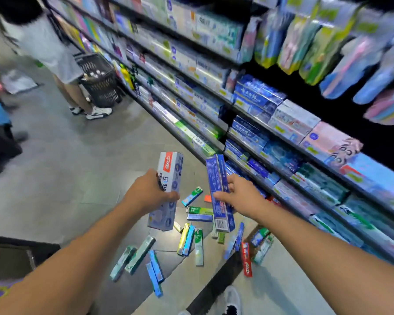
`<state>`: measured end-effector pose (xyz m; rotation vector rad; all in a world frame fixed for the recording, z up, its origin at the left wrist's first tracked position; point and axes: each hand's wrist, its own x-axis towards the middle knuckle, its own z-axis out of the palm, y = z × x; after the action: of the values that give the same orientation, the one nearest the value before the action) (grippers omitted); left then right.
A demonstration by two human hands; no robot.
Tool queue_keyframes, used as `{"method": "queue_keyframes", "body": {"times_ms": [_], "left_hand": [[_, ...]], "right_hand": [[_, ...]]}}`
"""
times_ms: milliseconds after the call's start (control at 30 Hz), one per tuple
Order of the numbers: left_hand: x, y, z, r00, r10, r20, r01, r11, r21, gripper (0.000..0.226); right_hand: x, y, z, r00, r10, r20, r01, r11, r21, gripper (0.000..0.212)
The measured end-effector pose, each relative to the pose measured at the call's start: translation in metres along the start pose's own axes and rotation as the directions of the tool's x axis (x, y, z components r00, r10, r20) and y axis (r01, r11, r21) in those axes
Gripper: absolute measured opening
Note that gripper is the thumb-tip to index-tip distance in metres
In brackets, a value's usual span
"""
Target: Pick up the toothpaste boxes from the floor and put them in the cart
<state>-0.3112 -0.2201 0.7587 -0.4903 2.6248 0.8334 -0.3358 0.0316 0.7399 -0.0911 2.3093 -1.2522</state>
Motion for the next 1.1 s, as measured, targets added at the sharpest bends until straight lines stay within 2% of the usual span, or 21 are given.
{"method": "queue_keyframes", "body": {"times_ms": [300, 400, 500, 567, 700, 833, 900, 1100], "left_hand": [[-0.022, 0.076, -0.011, 0.974, 0.214, 0.070, -0.223, 0.960, 0.169, 0.060], [-0.024, 0.097, -0.007, 0.934, 0.327, 0.142, -0.350, 0.918, 0.189, 0.059], [-0.028, 0.119, -0.004, 0.877, 0.427, 0.218, -0.468, 0.862, 0.195, 0.048], [-0.028, 0.133, 0.001, 0.837, 0.481, 0.262, -0.536, 0.817, 0.213, 0.051], [-0.037, 0.164, 0.022, 0.760, 0.552, 0.343, -0.643, 0.716, 0.273, 0.057], [-0.064, 0.201, 0.056, 0.659, 0.611, 0.439, -0.740, 0.632, 0.231, 0.062], [-0.086, 0.224, 0.079, 0.612, 0.615, 0.496, -0.774, 0.593, 0.221, 0.060], [-0.179, 0.298, 0.156, 0.413, 0.680, 0.605, -0.902, 0.399, 0.167, 0.061]], "right_hand": [[-0.053, -0.006, -0.054, 0.977, 0.064, -0.203, -0.051, 0.996, 0.068, 0.019], [-0.076, -0.004, -0.065, 0.949, 0.117, -0.294, -0.087, 0.990, 0.113, 0.020], [-0.101, -0.001, -0.070, 0.908, 0.172, -0.382, -0.129, 0.982, 0.135, 0.025], [-0.122, 0.002, -0.071, 0.879, 0.215, -0.426, -0.164, 0.974, 0.155, 0.024], [-0.173, 0.019, -0.069, 0.789, 0.307, -0.532, -0.226, 0.950, 0.214, 0.022], [-0.228, 0.044, -0.075, 0.703, 0.380, -0.601, -0.238, 0.922, 0.304, 0.023], [-0.259, 0.055, -0.081, 0.641, 0.415, -0.646, -0.253, 0.908, 0.333, 0.019], [-0.368, 0.107, -0.099, 0.423, 0.529, -0.736, -0.294, 0.848, 0.441, 0.020]]}}
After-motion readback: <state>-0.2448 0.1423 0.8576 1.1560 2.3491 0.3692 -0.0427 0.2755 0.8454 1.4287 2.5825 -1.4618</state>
